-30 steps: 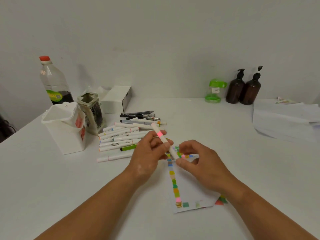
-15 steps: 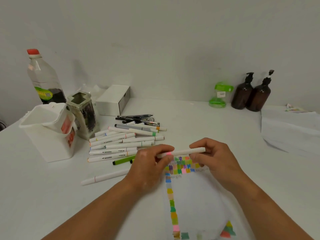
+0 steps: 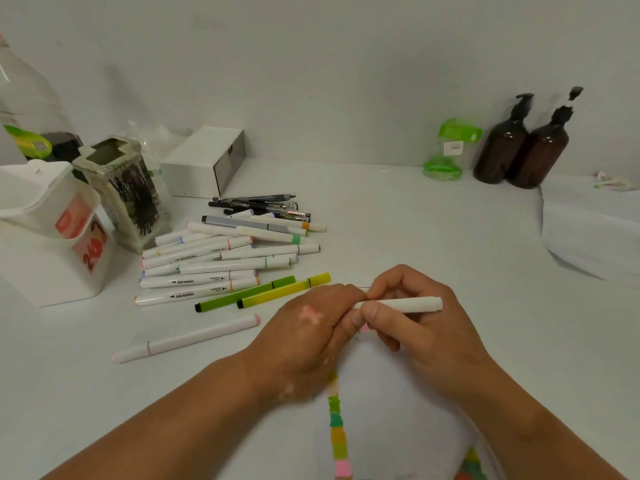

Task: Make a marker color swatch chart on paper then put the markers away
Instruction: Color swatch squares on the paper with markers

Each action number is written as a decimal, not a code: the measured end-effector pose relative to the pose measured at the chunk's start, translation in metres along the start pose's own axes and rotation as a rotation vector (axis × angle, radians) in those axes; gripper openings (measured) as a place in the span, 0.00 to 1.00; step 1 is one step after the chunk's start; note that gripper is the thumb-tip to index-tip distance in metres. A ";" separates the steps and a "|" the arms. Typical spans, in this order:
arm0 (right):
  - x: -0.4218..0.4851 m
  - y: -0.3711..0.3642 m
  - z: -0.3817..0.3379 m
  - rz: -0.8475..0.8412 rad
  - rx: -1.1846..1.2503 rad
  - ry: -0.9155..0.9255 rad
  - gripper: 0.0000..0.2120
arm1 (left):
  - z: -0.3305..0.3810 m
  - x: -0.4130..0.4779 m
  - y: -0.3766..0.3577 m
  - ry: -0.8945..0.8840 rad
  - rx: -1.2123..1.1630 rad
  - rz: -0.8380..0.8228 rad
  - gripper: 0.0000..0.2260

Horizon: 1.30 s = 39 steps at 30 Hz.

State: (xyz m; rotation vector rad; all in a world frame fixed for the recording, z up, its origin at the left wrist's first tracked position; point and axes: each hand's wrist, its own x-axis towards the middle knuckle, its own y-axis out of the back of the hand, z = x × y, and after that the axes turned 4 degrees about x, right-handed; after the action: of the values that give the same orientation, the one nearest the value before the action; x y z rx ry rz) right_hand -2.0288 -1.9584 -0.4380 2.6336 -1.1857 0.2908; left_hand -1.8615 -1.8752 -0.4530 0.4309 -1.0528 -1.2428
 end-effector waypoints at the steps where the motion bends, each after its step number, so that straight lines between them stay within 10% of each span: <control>1: -0.001 0.000 0.000 -0.002 -0.002 0.000 0.04 | 0.001 -0.001 0.000 0.008 0.005 -0.011 0.12; 16: -0.007 0.000 -0.003 0.031 0.068 -0.035 0.09 | 0.009 -0.006 0.003 0.041 0.047 -0.082 0.16; 21: -0.002 0.023 -0.001 0.279 0.292 -0.177 0.06 | -0.003 -0.011 0.008 0.149 0.237 -0.203 0.36; 39: -0.002 0.004 0.010 0.063 -0.343 -0.244 0.02 | -0.012 -0.010 0.001 0.199 0.370 -0.198 0.42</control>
State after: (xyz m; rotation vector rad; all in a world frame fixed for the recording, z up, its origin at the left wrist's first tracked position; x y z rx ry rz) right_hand -2.0324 -1.9628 -0.4477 2.3803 -1.2626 -0.2139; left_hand -1.8508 -1.8688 -0.4626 0.9436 -1.0882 -1.1491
